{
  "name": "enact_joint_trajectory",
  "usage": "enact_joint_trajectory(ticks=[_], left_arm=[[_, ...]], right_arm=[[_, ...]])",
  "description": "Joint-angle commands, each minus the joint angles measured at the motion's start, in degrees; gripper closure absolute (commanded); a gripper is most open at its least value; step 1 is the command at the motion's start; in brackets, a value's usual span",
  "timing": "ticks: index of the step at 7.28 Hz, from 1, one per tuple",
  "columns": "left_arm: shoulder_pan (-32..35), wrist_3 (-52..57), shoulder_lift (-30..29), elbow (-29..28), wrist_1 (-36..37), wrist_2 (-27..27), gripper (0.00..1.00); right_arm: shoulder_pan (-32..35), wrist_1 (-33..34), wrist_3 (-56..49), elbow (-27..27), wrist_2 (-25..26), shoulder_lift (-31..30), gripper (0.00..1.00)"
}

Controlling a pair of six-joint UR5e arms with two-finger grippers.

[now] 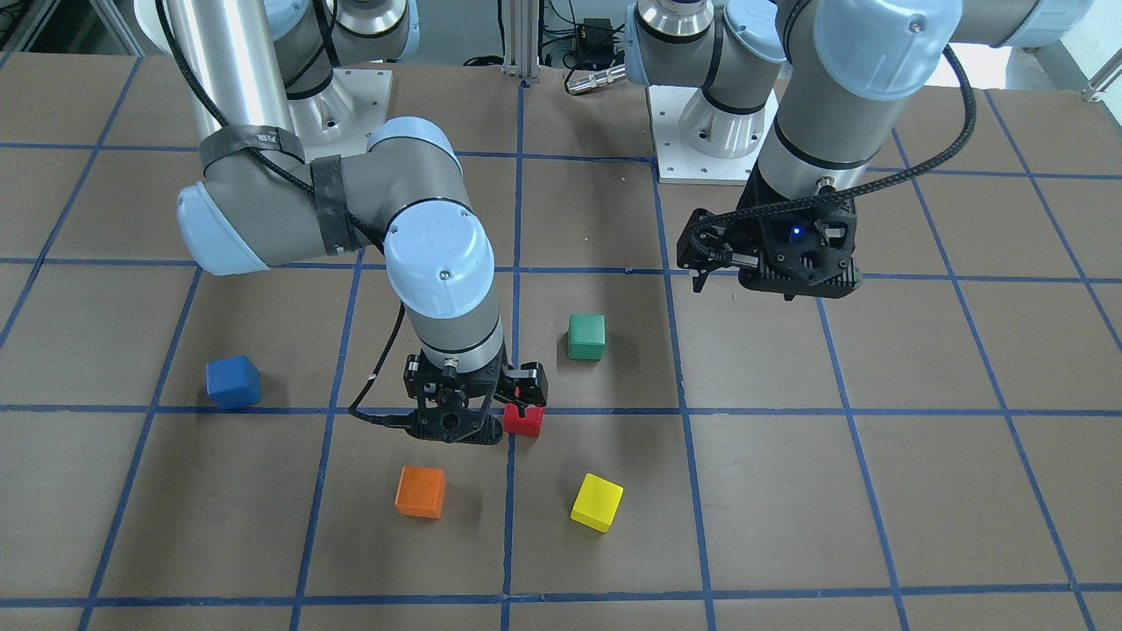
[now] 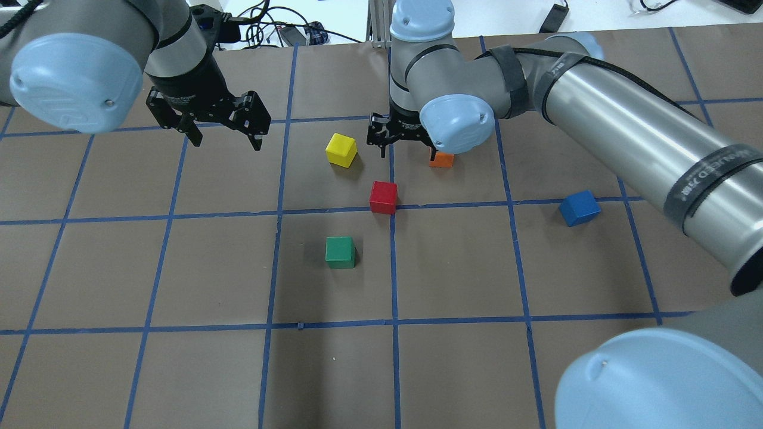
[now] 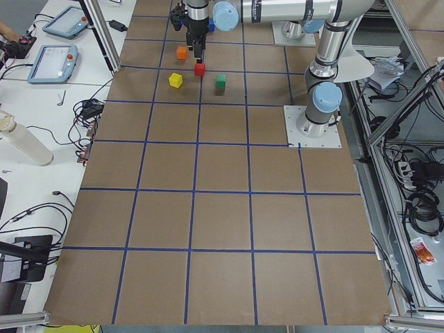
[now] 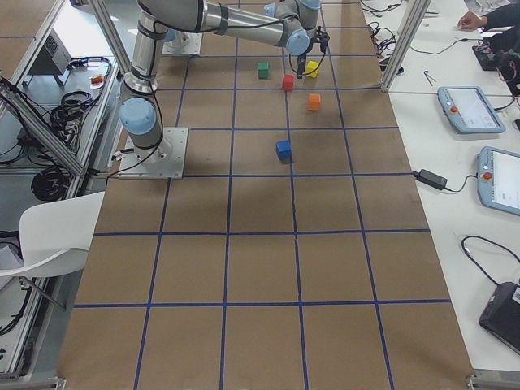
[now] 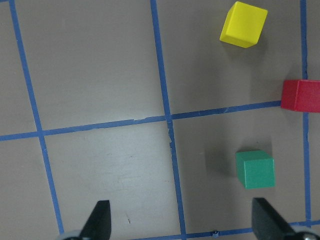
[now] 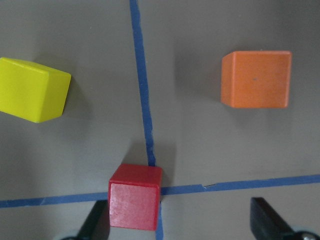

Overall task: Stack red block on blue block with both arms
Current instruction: 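Lower the right gripper onto the red cube and grasp it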

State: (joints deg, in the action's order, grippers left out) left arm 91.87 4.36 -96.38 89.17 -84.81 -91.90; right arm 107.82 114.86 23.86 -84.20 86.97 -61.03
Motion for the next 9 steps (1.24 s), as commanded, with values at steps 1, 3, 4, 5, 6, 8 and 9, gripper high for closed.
enact_joint_trajectory(ticks=[1, 3, 4, 5, 6, 8, 9], left_arm=[[-0.02, -0.05, 0.23, -0.05, -0.18, -0.03, 0.0], [0.07, -0.05, 0.23, 0.04, -0.27, -0.03, 0.0], [0.07, -0.05, 0.23, 0.04, -0.18, -0.03, 0.0], [0.07, -0.14, 0.23, 0.04, -0.27, 0.06, 0.0], [-0.02, -0.14, 0.23, 0.04, -0.18, 0.06, 0.0], [-0.02, -0.14, 0.14, 0.04, -0.18, 0.15, 0.0], [-0.02, -0.14, 0.14, 0.13, -0.18, 0.15, 0.0]], right_arm=[[2.21, 3.16, 2.33, 0.0, -0.22, 3.01, 0.0], [2.48, 3.27, 2.33, 0.0, -0.22, 4.87, 0.0], [2.48, 3.27, 2.33, 0.0, -0.22, 5.48, 0.0], [2.48, 3.27, 2.33, -0.08, -0.31, 5.83, 0.0], [2.48, 3.09, 2.33, -0.17, -0.31, 6.27, 0.0], [2.48, 3.09, 3.29, -0.17, -3.36, 7.07, 0.0], [2.48, 2.92, 3.39, -0.26, -3.56, 7.16, 0.01]])
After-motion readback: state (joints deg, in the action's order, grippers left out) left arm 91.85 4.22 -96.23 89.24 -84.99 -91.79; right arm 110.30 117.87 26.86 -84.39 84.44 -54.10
